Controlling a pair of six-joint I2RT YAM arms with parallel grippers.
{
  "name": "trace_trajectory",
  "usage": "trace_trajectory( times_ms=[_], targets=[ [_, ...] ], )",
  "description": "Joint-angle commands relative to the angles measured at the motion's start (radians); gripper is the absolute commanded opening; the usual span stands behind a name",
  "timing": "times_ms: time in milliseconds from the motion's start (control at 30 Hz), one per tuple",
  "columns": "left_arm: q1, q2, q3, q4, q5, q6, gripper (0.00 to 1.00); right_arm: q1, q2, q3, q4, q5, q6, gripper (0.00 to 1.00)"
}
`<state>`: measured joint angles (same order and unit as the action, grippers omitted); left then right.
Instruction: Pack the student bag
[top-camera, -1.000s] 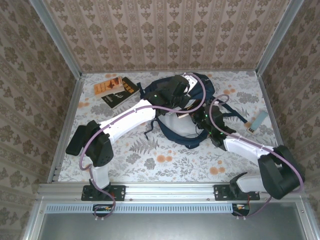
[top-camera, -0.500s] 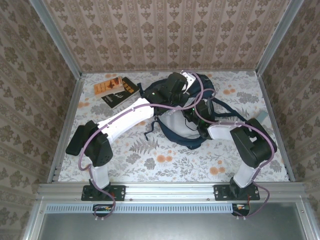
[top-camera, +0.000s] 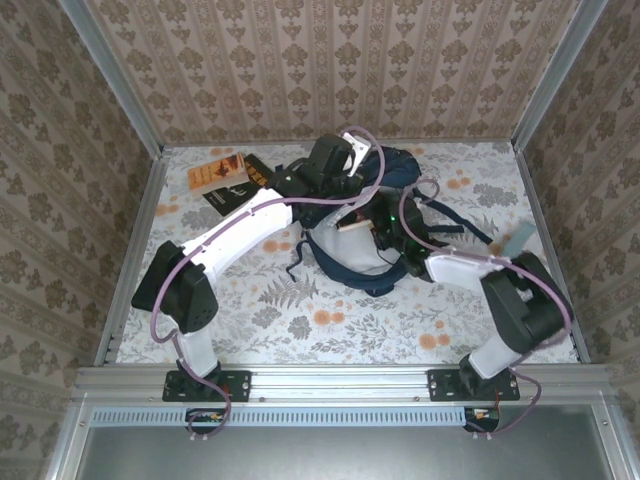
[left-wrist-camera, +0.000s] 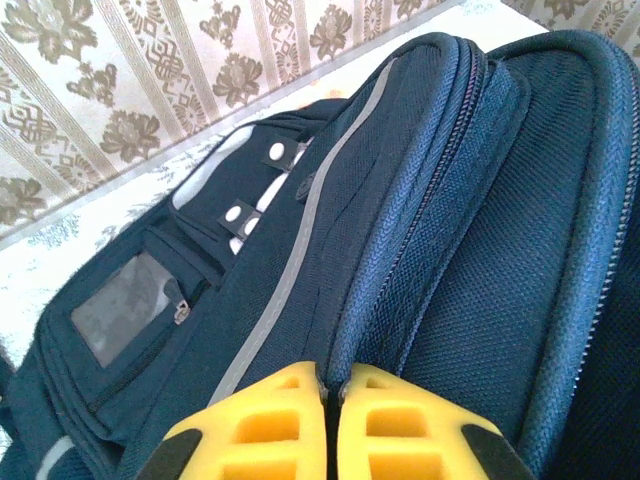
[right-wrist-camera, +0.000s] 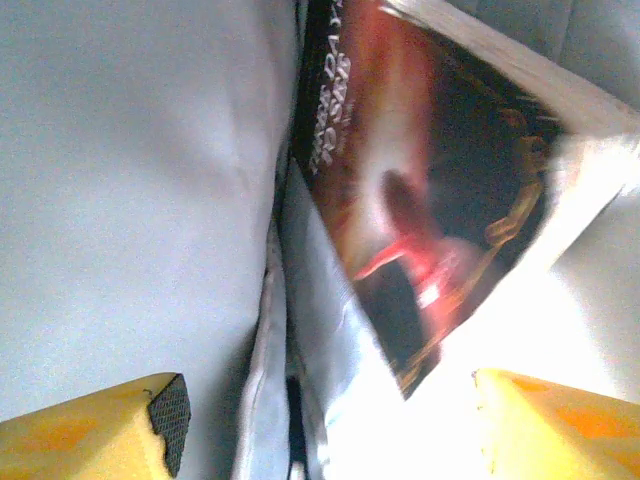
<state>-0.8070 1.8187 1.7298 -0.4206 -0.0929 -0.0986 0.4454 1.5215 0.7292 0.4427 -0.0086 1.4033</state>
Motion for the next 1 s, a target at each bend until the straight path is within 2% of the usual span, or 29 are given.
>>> trace_trajectory(
  times_ms=[0, 100, 200, 233, 333, 400, 533, 633, 700, 800, 967],
  targets=[
    [0.028, -0.060, 0.008, 0.072, 0.021, -0.056, 0.07, -0.027, -0.185, -0.059, -0.187, -0.066, 0.043, 0.76],
    [0.034, -0.055, -0.004, 0.069, 0.039, -0.059, 0.09, -0.035, -0.350, -0.090, -0.363, -0.058, 0.020, 0.76],
    [0.040, -0.056, -0.021, 0.055, 0.065, -0.071, 0.16, -0.037, -0.511, -0.102, -0.567, 0.018, -0.039, 0.76],
    [0.044, -0.059, -0.029, 0.046, 0.073, -0.084, 0.23, -0.038, -0.563, -0.103, -0.638, 0.059, -0.058, 0.76],
    [0.076, -0.081, -0.065, 0.022, 0.094, -0.136, 0.52, -0.039, -0.688, -0.100, -0.793, 0.174, -0.131, 0.78],
    [0.114, -0.107, -0.108, 0.028, 0.107, -0.163, 0.66, -0.039, -0.733, -0.084, -0.851, 0.224, -0.194, 0.83],
    [0.225, -0.148, -0.204, 0.026, 0.102, -0.213, 0.79, -0.039, -0.721, -0.032, -0.872, 0.213, -0.328, 0.94],
    [0.332, -0.137, -0.253, 0.017, 0.097, -0.230, 0.88, -0.039, -0.647, 0.006, -0.859, 0.172, -0.370, 0.97],
    [0.410, -0.120, -0.276, 0.017, 0.092, -0.216, 0.99, -0.035, -0.587, 0.020, -0.828, 0.133, -0.387, 0.98],
    [0.500, -0.081, -0.299, 0.045, 0.102, -0.190, 1.00, -0.026, -0.521, 0.028, -0.791, 0.098, -0.397, 0.98],
    [0.646, 0.053, -0.253, 0.074, 0.242, -0.221, 1.00, -0.016, -0.471, 0.016, -0.743, 0.057, -0.391, 0.98]
  ],
)
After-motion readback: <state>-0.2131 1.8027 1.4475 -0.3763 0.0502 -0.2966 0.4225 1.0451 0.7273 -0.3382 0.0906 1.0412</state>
